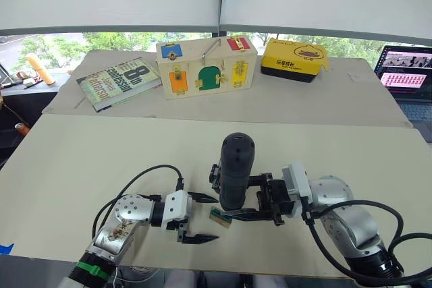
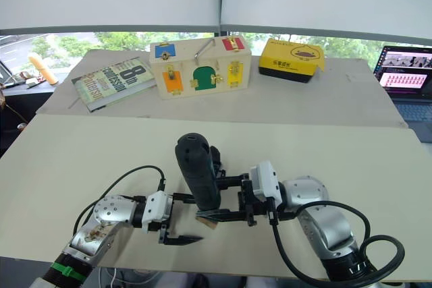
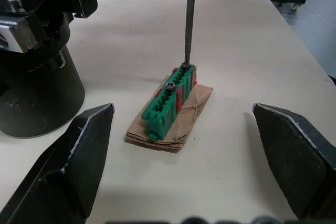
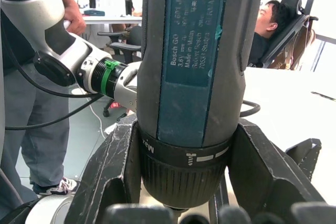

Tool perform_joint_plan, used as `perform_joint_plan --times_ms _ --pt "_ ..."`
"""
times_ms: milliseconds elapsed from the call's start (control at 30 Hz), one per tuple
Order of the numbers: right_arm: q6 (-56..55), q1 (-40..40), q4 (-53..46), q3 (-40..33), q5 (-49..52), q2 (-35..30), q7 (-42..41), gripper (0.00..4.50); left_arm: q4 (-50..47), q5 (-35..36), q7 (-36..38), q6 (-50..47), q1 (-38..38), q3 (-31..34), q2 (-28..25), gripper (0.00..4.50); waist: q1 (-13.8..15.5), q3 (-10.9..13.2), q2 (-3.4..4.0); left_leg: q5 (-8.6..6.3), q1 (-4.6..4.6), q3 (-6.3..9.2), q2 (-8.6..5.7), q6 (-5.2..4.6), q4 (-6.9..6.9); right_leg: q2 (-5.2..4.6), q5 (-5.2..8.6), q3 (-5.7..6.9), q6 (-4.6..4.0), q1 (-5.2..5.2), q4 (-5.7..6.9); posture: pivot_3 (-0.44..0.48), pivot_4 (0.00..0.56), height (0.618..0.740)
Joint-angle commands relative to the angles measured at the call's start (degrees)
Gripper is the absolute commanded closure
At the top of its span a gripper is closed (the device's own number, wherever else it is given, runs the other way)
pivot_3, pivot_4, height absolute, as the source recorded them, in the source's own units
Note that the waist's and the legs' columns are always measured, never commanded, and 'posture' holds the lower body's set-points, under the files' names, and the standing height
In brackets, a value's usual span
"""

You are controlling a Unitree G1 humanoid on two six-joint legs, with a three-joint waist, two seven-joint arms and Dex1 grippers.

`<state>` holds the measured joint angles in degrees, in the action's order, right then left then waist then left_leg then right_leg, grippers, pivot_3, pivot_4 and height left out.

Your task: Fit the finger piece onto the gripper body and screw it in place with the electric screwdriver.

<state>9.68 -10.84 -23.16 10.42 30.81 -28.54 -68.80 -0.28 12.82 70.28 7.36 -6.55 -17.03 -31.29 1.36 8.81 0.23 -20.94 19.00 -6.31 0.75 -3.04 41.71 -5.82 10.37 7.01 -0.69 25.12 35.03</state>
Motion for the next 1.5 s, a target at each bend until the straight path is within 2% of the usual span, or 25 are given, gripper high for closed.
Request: perform_joint_plan --times_ms 33,1500 --pt "-1.54 -0.26 -1.79 -0.01 -0.03 0.12 0.45 2.6 1.51 -1.63 -0.42 -0.85 1.04 -2.2 0.62 0.0 0.0 0.0 0.0 0.0 0.0 0.0 0.0 0.0 0.0 0.0 0.0 0.0 0.0 0.0 0.0 0.0 0.15 0.74" --pt "-0.58 -0.04 -3.83 -0.81 2.68 0.11 0.36 2.6 0.59 -1.33 -1.26 -1.18 2.02 -1.79 0.16 0.0 -0.03 -0.01 0.02 -0.02 0.01 0.0 -0.01 -0.04 0.0 -0.11 0.0 0.06 0.01 0.01 -0.01 0.0 0.15 0.74"
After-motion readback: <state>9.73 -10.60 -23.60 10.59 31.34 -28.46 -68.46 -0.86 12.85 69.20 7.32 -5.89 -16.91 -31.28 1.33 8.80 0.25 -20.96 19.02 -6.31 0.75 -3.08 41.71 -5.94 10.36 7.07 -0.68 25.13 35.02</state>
